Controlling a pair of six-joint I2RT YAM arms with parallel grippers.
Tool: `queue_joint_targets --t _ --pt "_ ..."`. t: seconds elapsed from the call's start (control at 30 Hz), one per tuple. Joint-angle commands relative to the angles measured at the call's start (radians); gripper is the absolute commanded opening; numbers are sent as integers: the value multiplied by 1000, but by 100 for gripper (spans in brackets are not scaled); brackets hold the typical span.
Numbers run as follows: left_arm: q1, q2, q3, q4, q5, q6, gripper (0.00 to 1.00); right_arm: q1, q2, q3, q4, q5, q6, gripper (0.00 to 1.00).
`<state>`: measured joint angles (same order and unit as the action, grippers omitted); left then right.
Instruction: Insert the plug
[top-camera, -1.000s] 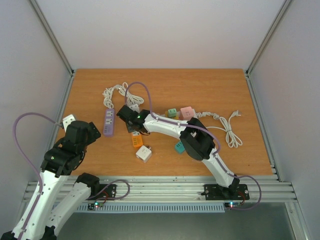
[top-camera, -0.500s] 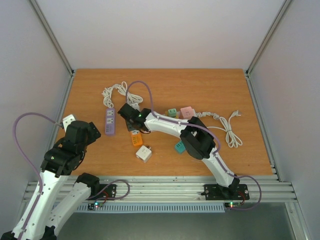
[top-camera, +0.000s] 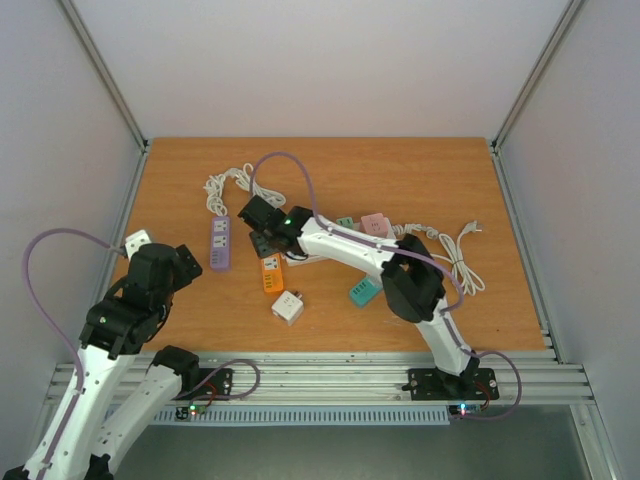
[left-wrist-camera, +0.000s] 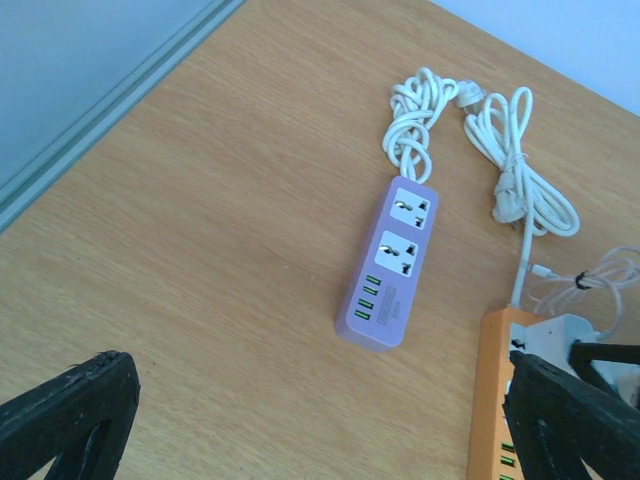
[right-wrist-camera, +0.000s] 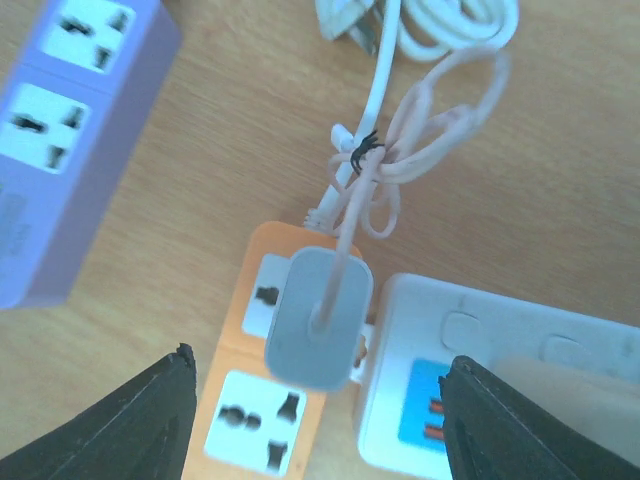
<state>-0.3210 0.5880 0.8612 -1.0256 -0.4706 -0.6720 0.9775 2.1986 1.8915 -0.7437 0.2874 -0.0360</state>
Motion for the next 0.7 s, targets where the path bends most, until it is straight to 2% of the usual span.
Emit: queue_joint_targets --t 0.0,0.13,0.23,0.4,0.57,0.67 --pt "-1 -16 -11 80 68 37 99 13 -163 -108 43 -21 10 68" --pt "-1 -13 -12 117 197 102 99 30 -290 -275 79 -42 31 71" --pt "0 -8 -11 148 320 171 99 48 -400 -416 103 -70 35 77" --pt "0 -25 -39 215 465 234 99 77 -533 -643 204 -196 -28 85" --pt "-1 -47 -67 241 537 251 99 159 -522 -712 225 -229 -97 87" --pt "0 -23 -59 219 535 231 99 200 -467 -695 221 -168 -104 88"
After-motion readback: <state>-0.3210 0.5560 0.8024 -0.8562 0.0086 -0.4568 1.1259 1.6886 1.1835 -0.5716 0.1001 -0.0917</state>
